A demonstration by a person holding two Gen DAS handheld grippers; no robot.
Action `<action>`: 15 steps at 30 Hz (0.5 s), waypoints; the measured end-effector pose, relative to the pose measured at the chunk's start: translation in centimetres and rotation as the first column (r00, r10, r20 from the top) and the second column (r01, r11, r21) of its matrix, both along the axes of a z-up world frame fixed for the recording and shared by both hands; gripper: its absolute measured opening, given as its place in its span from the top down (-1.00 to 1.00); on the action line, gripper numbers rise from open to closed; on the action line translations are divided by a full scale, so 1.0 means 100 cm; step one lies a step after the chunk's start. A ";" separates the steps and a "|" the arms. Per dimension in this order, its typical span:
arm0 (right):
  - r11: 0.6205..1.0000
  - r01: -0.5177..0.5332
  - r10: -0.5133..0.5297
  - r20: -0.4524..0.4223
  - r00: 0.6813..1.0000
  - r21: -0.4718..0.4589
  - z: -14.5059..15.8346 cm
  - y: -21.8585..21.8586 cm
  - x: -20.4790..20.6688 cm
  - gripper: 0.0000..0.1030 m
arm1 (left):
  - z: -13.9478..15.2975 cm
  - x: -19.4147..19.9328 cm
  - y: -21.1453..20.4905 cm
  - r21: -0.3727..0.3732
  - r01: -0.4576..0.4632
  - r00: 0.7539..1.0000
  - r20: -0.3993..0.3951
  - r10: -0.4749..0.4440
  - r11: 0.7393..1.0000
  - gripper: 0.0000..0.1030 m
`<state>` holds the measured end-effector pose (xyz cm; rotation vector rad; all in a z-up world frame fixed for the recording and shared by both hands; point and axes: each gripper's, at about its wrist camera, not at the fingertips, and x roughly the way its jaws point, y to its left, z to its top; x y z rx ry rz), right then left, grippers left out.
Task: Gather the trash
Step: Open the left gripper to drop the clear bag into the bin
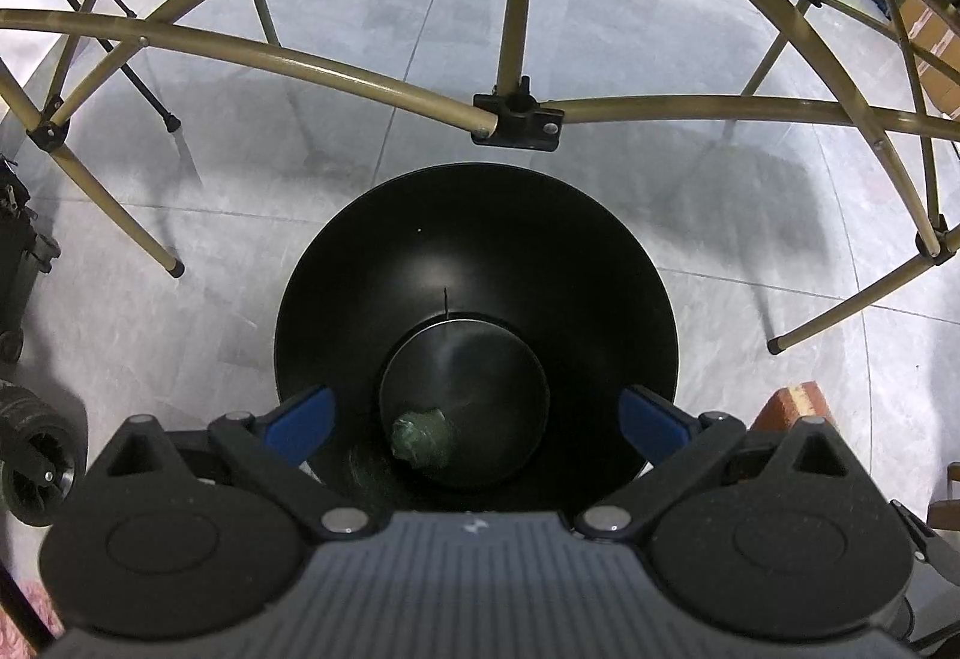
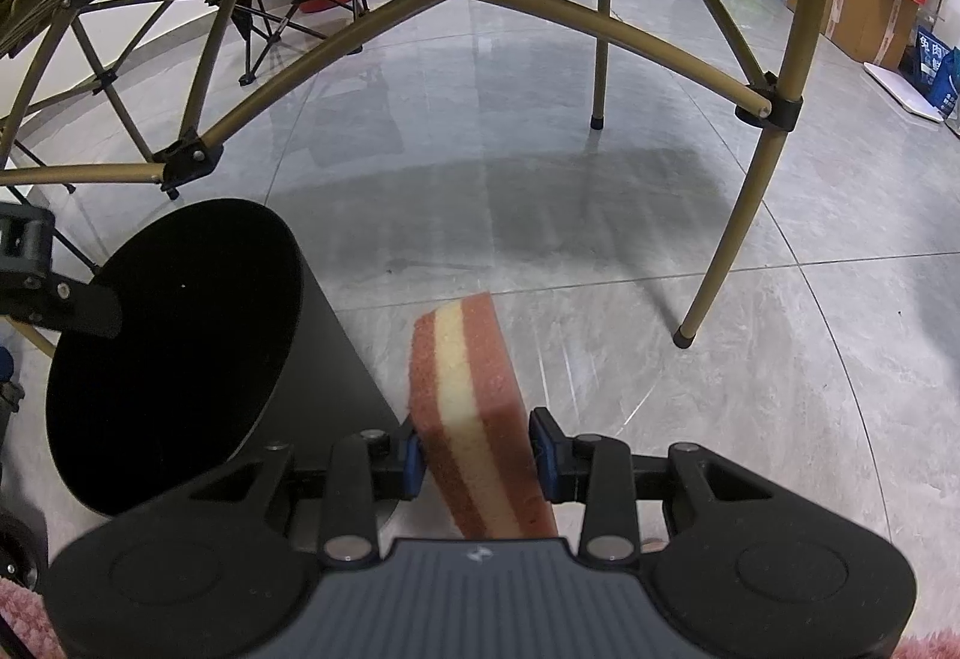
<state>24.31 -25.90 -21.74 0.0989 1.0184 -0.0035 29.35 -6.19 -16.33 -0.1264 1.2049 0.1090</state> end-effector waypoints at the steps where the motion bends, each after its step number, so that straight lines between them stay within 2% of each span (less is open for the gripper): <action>1: 1.000 -0.001 0.001 0.000 1.000 0.000 0.000 0.000 0.000 0.34 | 0.000 -0.001 0.000 0.001 -0.001 1.000 -0.001 0.001 1.000 -1.00; 8: 1.000 -0.006 0.006 0.004 1.000 -0.004 0.005 0.003 -0.002 0.34 | 0.000 -0.006 0.010 0.011 -0.012 1.000 0.003 0.012 1.000 -1.00; 15: 1.000 -0.011 0.011 0.020 1.000 0.005 0.018 0.011 -0.007 0.34 | 0.006 -0.015 0.035 0.019 -0.061 0.998 0.024 0.061 0.998 -1.00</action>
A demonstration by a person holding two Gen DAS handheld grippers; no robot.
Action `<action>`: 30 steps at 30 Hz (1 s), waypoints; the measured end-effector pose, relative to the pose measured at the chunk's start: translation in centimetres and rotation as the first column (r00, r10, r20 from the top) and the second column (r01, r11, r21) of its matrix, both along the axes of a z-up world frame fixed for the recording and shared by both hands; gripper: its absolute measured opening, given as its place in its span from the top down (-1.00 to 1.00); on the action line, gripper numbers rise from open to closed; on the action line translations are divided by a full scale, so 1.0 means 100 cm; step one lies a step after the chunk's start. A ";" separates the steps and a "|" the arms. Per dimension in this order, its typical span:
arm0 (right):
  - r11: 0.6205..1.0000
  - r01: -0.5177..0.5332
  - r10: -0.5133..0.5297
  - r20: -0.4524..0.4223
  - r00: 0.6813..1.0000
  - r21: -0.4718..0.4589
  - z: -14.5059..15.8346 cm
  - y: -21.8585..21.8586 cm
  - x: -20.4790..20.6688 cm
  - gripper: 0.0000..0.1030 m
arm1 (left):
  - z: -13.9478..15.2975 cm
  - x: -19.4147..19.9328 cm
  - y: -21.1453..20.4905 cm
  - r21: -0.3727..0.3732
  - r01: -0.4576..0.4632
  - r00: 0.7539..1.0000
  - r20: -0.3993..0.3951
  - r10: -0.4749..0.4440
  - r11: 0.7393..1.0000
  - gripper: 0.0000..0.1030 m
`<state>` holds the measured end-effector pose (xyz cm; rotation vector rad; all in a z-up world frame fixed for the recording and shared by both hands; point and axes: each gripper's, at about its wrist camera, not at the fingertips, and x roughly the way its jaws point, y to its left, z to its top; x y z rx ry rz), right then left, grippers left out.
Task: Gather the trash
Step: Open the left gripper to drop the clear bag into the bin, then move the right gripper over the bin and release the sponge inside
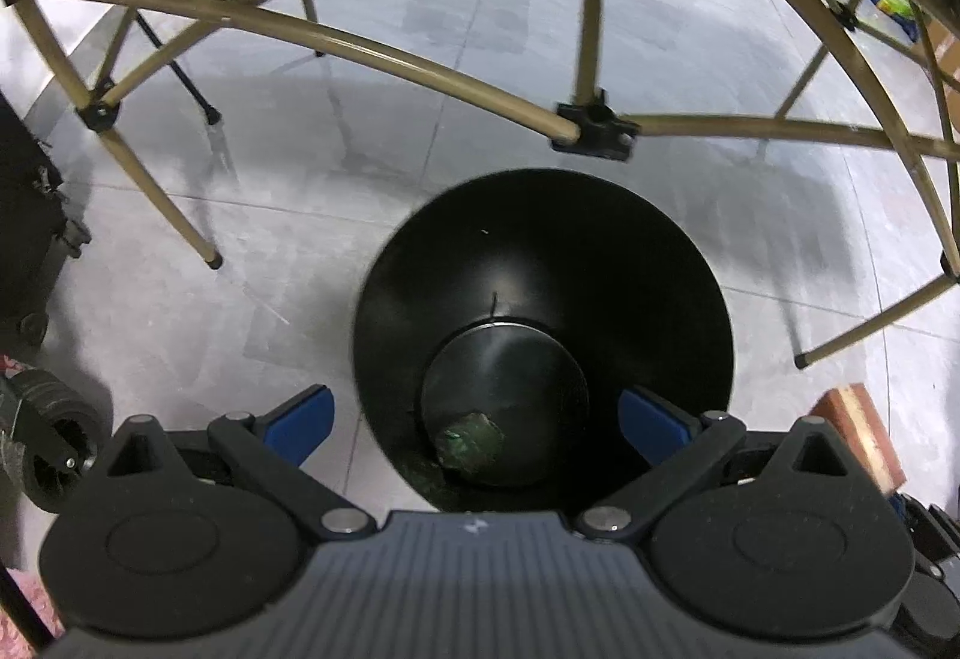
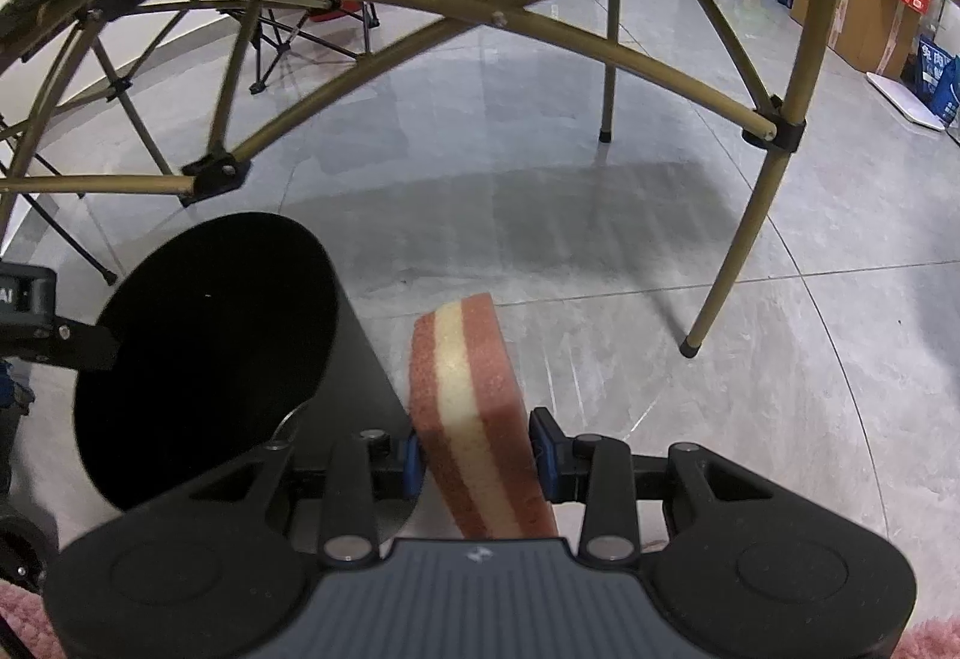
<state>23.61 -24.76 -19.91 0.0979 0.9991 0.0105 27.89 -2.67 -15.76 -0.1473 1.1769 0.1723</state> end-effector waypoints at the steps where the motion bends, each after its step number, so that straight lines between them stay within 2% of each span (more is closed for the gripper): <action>1: 1.000 -0.003 0.003 0.004 1.000 0.003 0.003 0.002 -0.001 0.34 | 0.001 -0.001 0.003 -0.001 -0.005 1.000 0.004 0.005 1.000 -1.00; 16: 0.999 -0.046 0.046 0.051 0.998 0.005 0.048 0.048 -0.001 0.34 | 0.012 -0.021 0.067 -0.012 -0.114 0.992 0.043 0.115 0.993 -1.00; 22: 0.995 -0.100 0.100 0.073 0.992 -0.003 0.062 0.080 0.011 0.34 | 0.015 -0.031 0.096 -0.026 -0.164 0.985 0.045 0.165 0.986 -1.00; 30: 0.982 -0.188 0.188 0.061 0.980 -0.011 0.069 0.125 0.031 0.34 | 0.013 -0.043 0.127 -0.017 -0.218 0.975 0.048 0.219 0.976 -1.00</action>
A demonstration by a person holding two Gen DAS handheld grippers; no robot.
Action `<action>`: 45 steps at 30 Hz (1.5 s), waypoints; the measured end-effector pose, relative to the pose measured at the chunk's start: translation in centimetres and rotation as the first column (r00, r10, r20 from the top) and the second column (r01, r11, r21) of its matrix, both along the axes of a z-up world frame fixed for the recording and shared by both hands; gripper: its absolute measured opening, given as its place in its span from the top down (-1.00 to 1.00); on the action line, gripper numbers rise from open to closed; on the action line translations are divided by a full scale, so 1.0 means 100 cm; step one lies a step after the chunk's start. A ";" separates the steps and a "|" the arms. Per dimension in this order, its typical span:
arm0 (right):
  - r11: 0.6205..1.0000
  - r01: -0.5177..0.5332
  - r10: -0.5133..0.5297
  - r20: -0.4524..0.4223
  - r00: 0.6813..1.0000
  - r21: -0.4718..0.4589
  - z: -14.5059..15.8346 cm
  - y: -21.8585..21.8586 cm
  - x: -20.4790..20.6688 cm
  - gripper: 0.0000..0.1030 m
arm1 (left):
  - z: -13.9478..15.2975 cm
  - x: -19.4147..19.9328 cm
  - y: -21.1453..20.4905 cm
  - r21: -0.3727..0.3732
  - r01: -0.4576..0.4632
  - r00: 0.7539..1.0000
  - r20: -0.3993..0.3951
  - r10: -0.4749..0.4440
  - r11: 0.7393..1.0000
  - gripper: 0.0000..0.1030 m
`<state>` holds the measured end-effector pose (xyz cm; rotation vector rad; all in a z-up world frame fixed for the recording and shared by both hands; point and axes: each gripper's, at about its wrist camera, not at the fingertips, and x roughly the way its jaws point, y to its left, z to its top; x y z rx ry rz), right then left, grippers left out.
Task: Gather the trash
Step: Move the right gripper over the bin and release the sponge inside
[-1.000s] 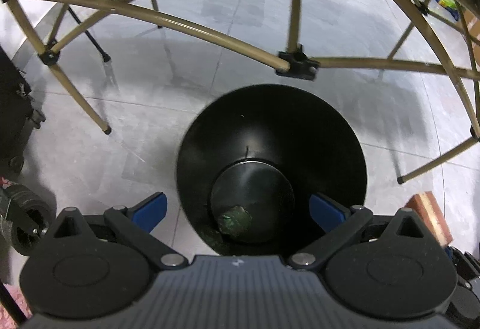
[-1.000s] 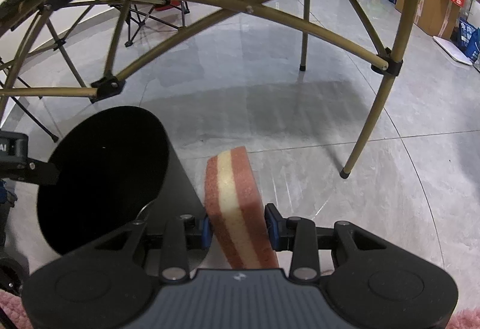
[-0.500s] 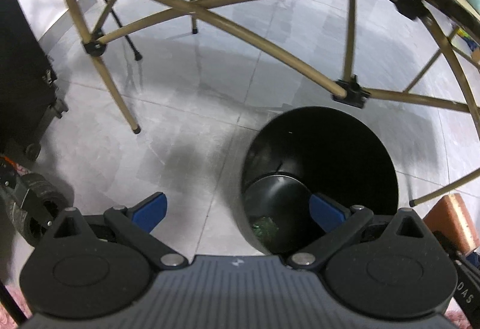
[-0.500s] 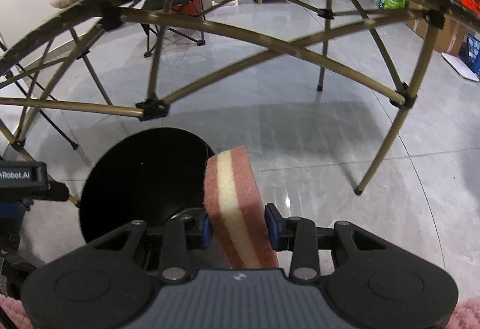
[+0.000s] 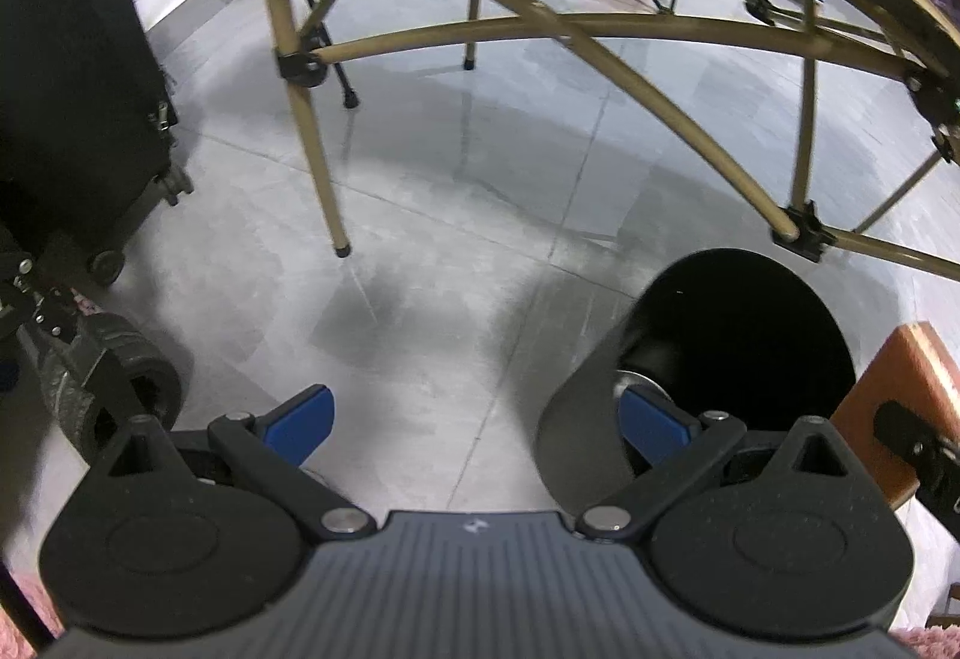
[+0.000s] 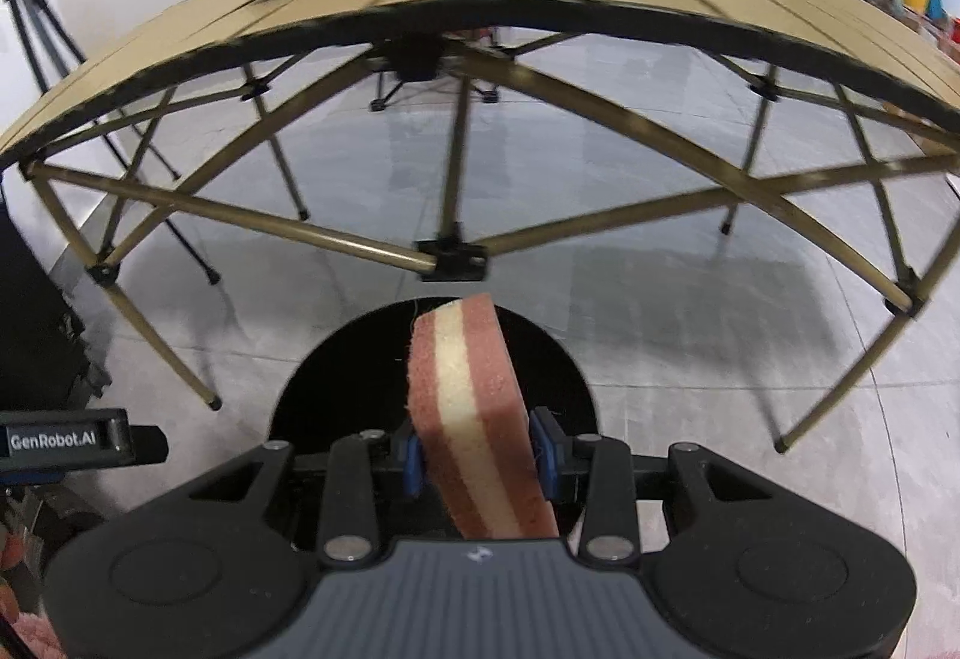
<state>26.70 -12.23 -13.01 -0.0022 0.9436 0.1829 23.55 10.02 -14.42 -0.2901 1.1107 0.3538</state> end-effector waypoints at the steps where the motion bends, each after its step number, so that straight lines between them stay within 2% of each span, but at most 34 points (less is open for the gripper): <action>1: 1.000 -0.008 0.008 -0.003 1.000 -0.002 0.000 0.005 0.002 0.34 | -0.001 -0.001 0.004 0.002 -0.007 1.000 -0.002 0.007 1.000 -1.00; 10: 1.000 -0.026 0.027 -0.084 0.996 0.015 -0.016 0.027 0.018 0.34 | -0.012 -0.010 0.032 0.015 -0.058 0.998 -0.030 0.059 0.998 -1.00; 17: 0.999 -0.024 0.029 -0.153 0.988 0.032 -0.038 0.034 0.029 0.33 | -0.020 -0.009 0.034 0.042 -0.059 0.996 -0.058 0.062 0.997 -1.00; 27: 0.999 -0.036 0.040 -0.189 0.981 0.027 -0.049 0.041 0.035 0.30 | -0.025 -0.007 0.033 0.045 -0.054 0.996 -0.074 0.058 0.997 -1.00; 29: 0.999 -0.043 0.047 -0.192 0.980 0.022 -0.049 0.042 0.035 0.12 | -0.025 -0.007 0.033 0.047 -0.050 0.996 -0.074 0.054 0.998 -1.00; 31: 0.998 -0.054 0.055 -0.204 0.977 0.008 -0.049 0.045 0.036 -0.87 | -0.026 -0.007 0.031 0.047 -0.050 0.996 -0.075 0.053 0.998 -1.00; 32: 0.998 -0.063 0.061 -0.203 0.977 -0.002 -0.049 0.046 0.035 -1.00 | -0.026 -0.007 0.031 0.047 -0.050 0.996 -0.075 0.053 0.998 -1.00; 45: 0.996 -0.077 0.067 -0.219 0.973 -0.039 -0.049 0.045 0.031 -1.00 | -0.022 -0.006 0.025 0.046 -0.035 0.997 -0.067 0.038 0.998 -1.00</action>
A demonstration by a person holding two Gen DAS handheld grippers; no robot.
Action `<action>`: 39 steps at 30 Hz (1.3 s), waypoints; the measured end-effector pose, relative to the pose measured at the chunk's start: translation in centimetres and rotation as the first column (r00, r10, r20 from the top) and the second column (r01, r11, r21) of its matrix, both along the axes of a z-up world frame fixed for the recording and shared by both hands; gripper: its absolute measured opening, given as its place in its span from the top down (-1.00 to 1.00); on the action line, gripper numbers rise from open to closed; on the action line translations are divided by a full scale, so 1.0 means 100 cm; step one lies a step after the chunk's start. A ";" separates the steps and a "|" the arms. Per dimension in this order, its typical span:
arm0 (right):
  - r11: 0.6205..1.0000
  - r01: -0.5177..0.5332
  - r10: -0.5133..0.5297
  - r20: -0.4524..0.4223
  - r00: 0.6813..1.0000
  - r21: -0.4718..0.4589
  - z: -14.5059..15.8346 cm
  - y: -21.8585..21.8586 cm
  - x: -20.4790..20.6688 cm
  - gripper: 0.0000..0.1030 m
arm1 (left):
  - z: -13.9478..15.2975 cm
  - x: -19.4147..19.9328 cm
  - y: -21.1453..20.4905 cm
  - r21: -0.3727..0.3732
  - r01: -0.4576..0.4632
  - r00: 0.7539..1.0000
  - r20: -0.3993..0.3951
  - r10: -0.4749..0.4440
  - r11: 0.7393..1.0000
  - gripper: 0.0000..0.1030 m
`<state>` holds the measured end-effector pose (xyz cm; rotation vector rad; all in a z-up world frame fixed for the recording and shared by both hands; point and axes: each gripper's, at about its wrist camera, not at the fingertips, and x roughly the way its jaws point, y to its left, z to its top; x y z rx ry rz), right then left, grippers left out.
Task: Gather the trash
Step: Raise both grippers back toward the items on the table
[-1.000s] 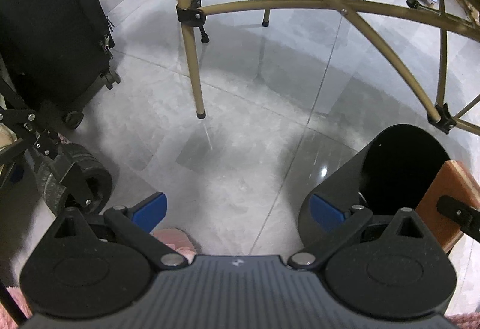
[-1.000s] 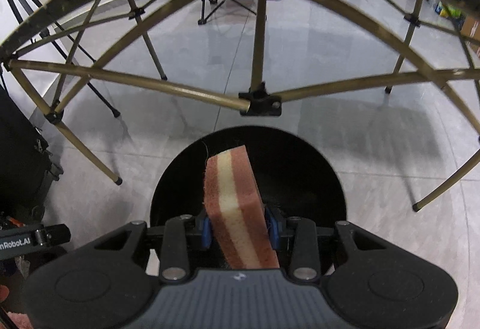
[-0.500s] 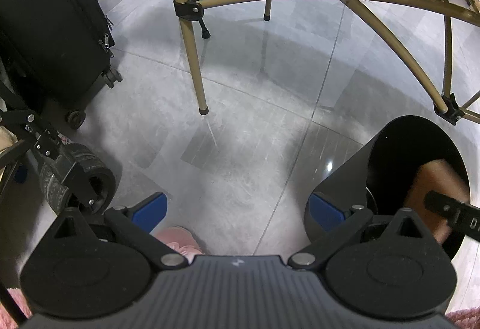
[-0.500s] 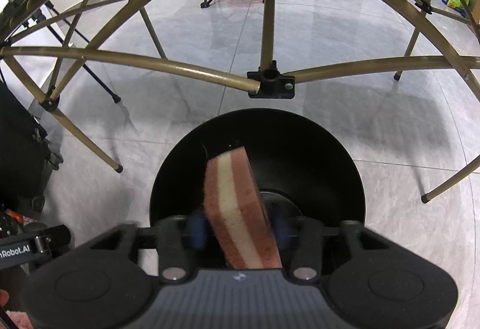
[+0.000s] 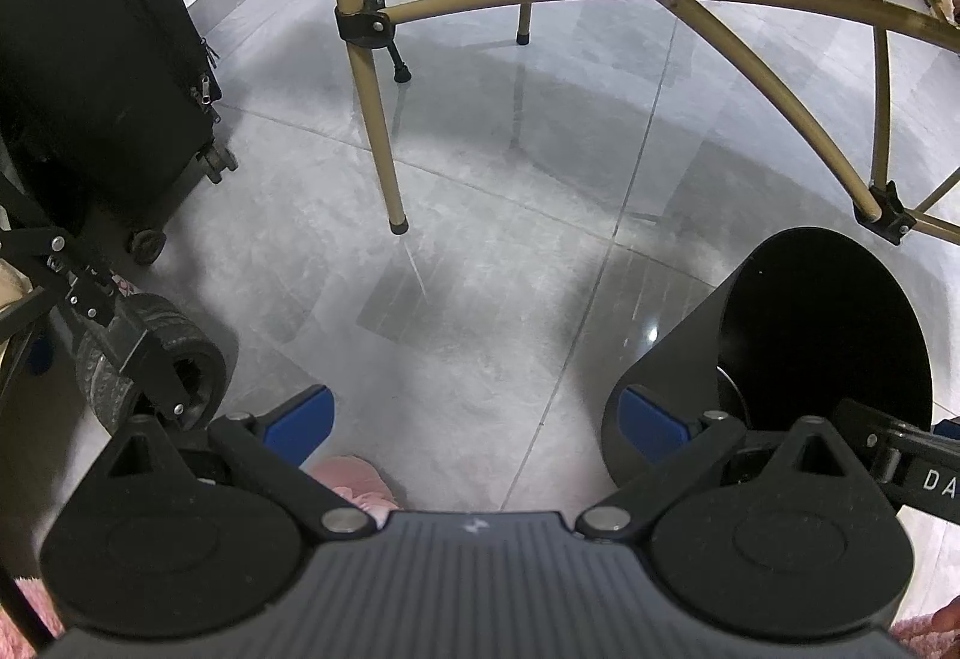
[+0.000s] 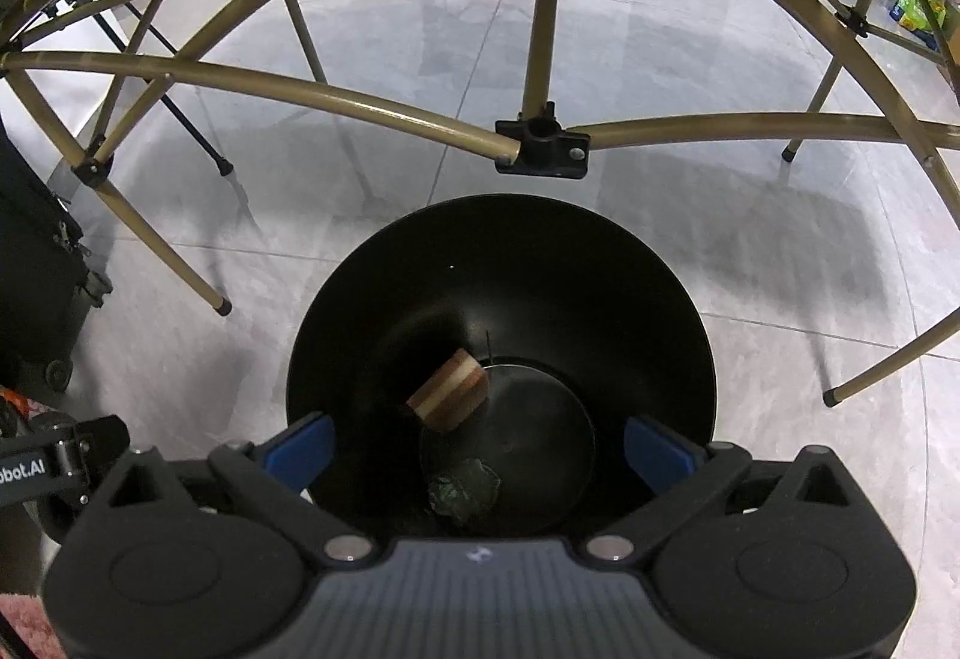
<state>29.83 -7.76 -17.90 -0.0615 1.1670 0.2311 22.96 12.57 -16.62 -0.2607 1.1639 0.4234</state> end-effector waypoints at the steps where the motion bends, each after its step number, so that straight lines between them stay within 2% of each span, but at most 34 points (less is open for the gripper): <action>1: 1.000 0.000 0.000 0.001 1.000 -0.001 0.000 0.000 0.000 -1.00 | 0.000 0.000 0.000 0.000 0.001 1.000 0.001 -0.001 1.000 -1.00; 8: 1.000 -0.009 0.009 0.015 1.000 -0.003 0.003 -0.001 -0.004 -1.00 | 0.004 -0.001 -0.002 -0.006 0.010 1.000 0.016 -0.010 1.000 -1.00; 13: 1.000 -0.009 0.010 0.056 0.998 -0.021 0.012 -0.006 -0.009 -1.00 | 0.011 -0.004 -0.006 -0.022 0.025 0.999 0.038 -0.024 0.999 -1.00; 18: 1.000 0.012 -0.011 0.097 0.995 -0.013 0.023 -0.017 -0.017 -1.00 | 0.024 -0.010 -0.013 -0.028 0.046 0.995 0.085 -0.044 0.999 -1.00; 26: 0.999 0.028 -0.034 0.192 0.981 0.033 0.055 -0.035 -0.036 -1.00 | 0.055 -0.025 -0.025 0.001 0.068 0.980 0.188 -0.067 0.998 -1.00; 33: 0.997 0.022 -0.044 0.308 0.950 0.075 0.093 -0.053 -0.054 -1.00 | 0.095 -0.034 -0.042 0.031 0.105 0.950 0.293 -0.109 0.994 -1.00; 39: 0.992 0.028 -0.077 0.415 0.906 0.124 0.129 -0.072 -0.063 -1.00 | 0.124 -0.034 -0.064 0.064 0.147 0.915 0.370 -0.160 0.987 -1.00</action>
